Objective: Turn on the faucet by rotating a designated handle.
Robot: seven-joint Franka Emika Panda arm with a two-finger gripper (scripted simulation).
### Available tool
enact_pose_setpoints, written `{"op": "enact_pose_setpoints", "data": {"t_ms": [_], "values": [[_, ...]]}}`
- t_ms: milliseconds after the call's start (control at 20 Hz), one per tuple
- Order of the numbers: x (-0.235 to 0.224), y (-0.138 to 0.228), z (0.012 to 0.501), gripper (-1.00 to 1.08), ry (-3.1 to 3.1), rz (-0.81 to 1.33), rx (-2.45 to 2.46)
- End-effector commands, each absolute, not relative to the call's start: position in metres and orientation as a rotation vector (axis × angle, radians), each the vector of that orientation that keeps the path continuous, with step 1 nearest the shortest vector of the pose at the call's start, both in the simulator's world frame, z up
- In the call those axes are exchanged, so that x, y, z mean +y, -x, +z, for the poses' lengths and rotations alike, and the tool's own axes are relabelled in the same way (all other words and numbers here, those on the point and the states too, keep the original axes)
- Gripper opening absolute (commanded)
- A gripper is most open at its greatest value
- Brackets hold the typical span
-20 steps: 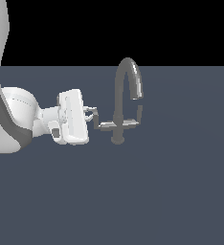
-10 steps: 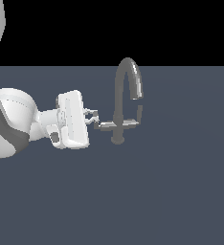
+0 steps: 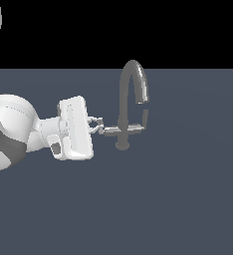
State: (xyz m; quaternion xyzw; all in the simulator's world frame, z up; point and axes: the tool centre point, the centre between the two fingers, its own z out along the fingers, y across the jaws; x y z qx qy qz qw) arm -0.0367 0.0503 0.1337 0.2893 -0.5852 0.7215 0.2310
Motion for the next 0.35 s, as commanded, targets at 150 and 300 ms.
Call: {"op": "enact_pose_setpoints", "data": {"t_ms": [150, 300], "values": [[0.046, 0.057, 0.093, -1.0, -0.817, 1.965, -1.589], [0.045, 0.064, 0.082, -1.0, -0.819, 1.962, -1.585]]}}
